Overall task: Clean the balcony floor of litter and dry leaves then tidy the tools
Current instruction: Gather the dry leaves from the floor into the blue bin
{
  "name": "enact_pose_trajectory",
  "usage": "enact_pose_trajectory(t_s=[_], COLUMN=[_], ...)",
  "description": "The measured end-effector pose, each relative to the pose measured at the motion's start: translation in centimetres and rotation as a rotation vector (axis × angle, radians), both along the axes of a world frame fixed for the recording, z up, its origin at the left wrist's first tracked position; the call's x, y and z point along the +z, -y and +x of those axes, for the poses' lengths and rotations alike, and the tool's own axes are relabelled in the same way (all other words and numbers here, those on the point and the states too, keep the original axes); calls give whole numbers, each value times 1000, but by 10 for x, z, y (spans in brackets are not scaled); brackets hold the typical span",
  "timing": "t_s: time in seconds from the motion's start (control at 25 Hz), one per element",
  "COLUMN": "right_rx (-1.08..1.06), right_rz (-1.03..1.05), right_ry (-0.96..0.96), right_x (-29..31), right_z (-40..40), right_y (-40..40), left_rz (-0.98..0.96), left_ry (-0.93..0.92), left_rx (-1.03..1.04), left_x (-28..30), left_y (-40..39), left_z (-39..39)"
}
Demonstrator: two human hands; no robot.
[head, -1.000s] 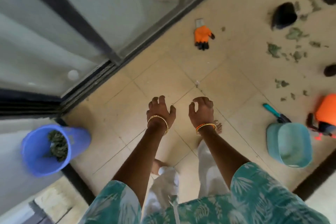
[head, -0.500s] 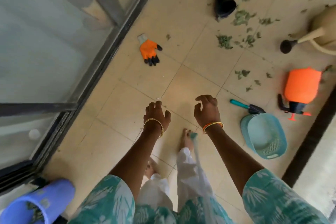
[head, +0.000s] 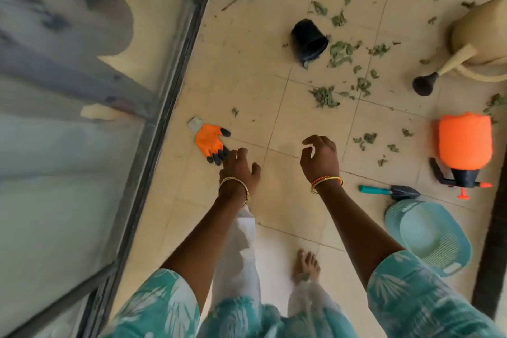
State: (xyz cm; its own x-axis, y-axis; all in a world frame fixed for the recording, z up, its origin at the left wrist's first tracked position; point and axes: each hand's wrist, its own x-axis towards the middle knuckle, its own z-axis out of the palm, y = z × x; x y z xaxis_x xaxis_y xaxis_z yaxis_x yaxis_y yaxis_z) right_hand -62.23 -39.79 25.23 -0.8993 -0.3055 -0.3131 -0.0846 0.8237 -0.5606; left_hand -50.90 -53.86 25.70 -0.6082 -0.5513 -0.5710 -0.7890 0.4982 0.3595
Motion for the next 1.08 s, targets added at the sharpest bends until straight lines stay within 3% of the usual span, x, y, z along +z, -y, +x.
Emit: enact_pose_trajectory(t_s=[0.16,0.32,0.52,0.64,0.76,0.92,1.08], right_rx=[4,290,564,683,803,804,850], right_rz=[-1,0,-50,-99,-149,-237,-266], right_ry=[6,-9,35,3,-202,-580,-567], right_x=[-56,-146,-289,-353,-394,-416,-404], right_z=[-30,-54,-72,-61,-47,-54,-81], right_y=[63,119,177,196,205,209,206], left_rz=[-70,-162,-224,-302,-382,-326,-207], left_ry=[-8,-49,-384,-493,-559,-674,-649], left_rx=[-126,-165,-107,-145,-180,-79,-29], left_x=[-63,-155,-293,-353,-383,-393,-384], left_y=[67,119,169,189,207,197,183], left_z=[-49,-85,-105,-113,-123,-129,-133])
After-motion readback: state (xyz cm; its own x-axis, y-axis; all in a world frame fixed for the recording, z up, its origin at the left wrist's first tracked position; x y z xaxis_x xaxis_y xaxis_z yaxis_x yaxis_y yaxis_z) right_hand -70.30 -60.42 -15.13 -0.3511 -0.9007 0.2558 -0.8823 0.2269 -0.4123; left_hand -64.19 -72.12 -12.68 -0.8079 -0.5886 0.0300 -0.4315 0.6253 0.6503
